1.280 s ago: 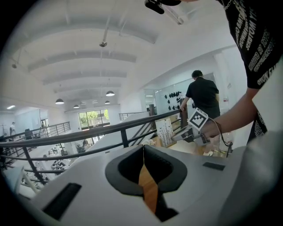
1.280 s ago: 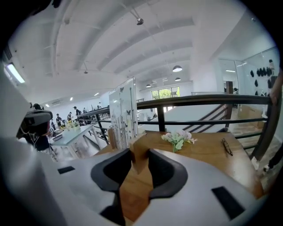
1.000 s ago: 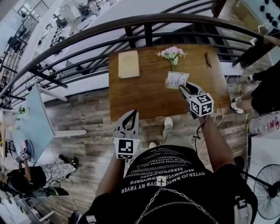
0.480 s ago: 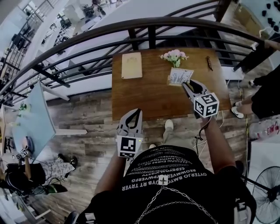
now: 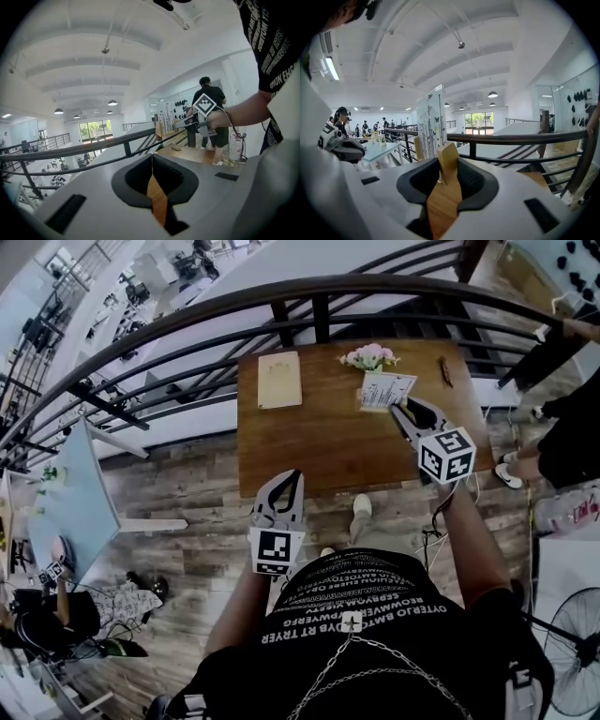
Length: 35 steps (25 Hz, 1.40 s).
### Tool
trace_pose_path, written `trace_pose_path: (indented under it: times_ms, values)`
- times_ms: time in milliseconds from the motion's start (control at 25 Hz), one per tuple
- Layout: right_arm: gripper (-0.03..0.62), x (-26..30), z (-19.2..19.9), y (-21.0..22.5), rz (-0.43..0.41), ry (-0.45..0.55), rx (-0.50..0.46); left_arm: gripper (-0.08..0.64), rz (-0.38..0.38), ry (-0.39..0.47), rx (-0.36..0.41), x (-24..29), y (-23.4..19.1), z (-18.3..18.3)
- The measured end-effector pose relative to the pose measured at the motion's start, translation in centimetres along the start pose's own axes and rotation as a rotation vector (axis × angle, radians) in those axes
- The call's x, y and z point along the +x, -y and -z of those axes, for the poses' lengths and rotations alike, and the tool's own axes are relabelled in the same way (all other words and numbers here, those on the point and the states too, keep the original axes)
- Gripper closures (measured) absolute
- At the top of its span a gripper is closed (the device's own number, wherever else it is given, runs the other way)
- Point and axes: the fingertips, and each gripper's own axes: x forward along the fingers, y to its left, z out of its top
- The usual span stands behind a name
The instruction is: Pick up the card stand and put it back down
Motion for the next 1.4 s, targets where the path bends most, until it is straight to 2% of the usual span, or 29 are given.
trace_pose_path:
  times_ms: [240, 520, 960, 1160, 1400]
  values:
    - [0.465, 0.8, 2.1, 0.8, -0.025, -0.019, 0.009, 0.531, -0.006, 0.001, 0.004, 0.3, 0.4, -0.8]
    - [0.466, 2.5, 8.1, 2.3, -0.012, -0.102, 0.051, 0.531, -0.027, -0.039, -0.020, 0.7, -0.5, 0.6]
    - [0.469, 6.1, 18.1, 4.0, -0.023, -0.232, 0.099, 0.531, 0.025, -0.104, -0.067, 3.6, 1.4, 2.4]
    - [0.469, 7.8, 21.6, 4.6, -0.023, -0.266, 0.175, 0.531, 0.039, -0.150, -0.074, 5.1, 1.6, 3.6]
    - [0.471, 9.2, 24.9, 5.8, -0.035, -0.309, 0.156, 0.531, 0.045, -0.174, -0.076, 7.8, 2.2, 3.8]
